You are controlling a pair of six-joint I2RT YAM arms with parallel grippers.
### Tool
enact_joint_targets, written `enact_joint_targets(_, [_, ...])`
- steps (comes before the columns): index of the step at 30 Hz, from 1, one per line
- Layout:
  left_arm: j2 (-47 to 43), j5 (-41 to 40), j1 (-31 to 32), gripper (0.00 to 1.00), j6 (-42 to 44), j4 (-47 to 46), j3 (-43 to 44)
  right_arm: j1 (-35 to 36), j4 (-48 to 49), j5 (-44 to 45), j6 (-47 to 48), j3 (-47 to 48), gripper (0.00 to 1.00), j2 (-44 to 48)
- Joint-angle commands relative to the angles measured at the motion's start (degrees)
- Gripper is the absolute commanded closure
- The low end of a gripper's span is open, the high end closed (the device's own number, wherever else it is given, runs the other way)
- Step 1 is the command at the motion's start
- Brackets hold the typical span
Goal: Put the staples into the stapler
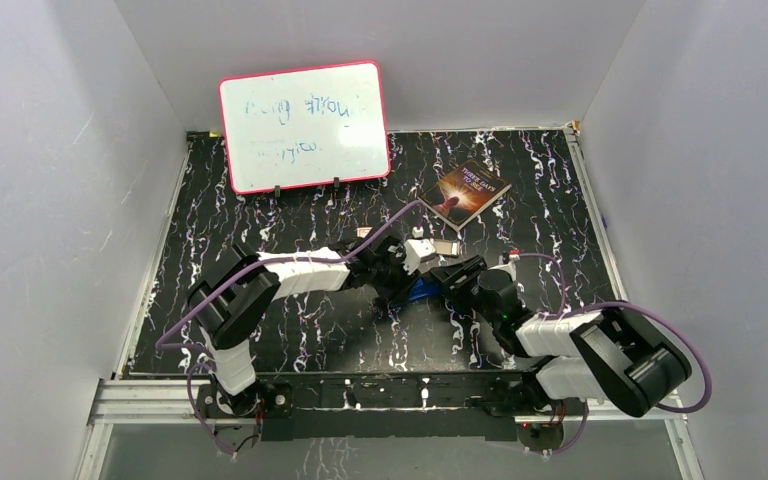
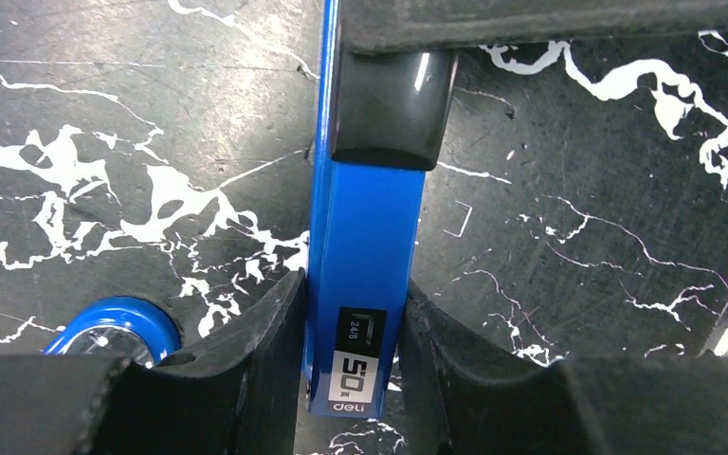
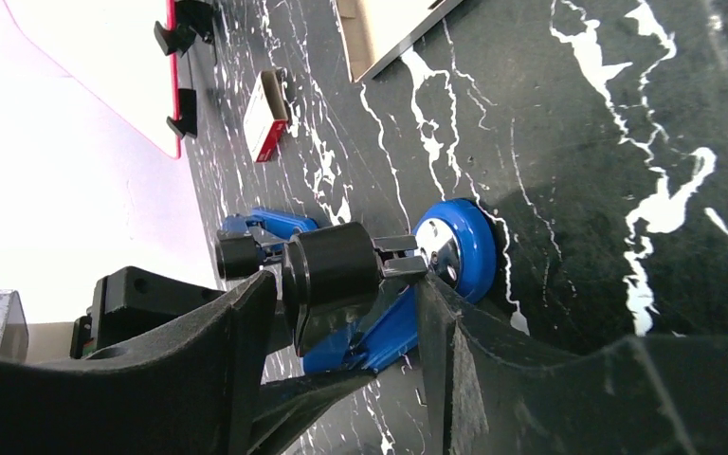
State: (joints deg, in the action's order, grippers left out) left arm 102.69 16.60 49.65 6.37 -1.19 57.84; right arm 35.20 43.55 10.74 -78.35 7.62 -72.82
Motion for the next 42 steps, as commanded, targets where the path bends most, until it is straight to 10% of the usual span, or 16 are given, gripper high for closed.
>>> enact_joint_targets(1, [-0.32,9.41,0.68,0.96,-0.73,7.76,3.06,-0.49,8.15,-0.11,1.52,-0.22,0.37,-2.66])
enact_joint_targets(42, [9.94,15.82,0.71,0.99,-6.65,5.40,15.52,-1.25,15.39,-14.08,0.27,0.47,0.41,-11.72])
